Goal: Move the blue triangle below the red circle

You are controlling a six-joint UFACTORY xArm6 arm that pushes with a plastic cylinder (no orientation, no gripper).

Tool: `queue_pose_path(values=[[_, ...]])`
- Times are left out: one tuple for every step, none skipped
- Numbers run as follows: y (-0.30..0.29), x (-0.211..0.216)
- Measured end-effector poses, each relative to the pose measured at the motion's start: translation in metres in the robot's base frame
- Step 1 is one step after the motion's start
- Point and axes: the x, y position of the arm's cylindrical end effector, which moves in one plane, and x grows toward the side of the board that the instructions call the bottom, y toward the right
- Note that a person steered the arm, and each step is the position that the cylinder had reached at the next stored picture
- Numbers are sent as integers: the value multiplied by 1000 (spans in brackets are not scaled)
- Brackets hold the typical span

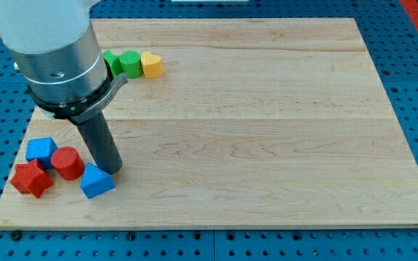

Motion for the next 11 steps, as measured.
queue_pose_path(values=[[39,-1],[55,16],[17,26],[-25,26],[-32,26],[-20,29],[-42,29],[-51,29],[-51,29],[-41,29],[44,20]])
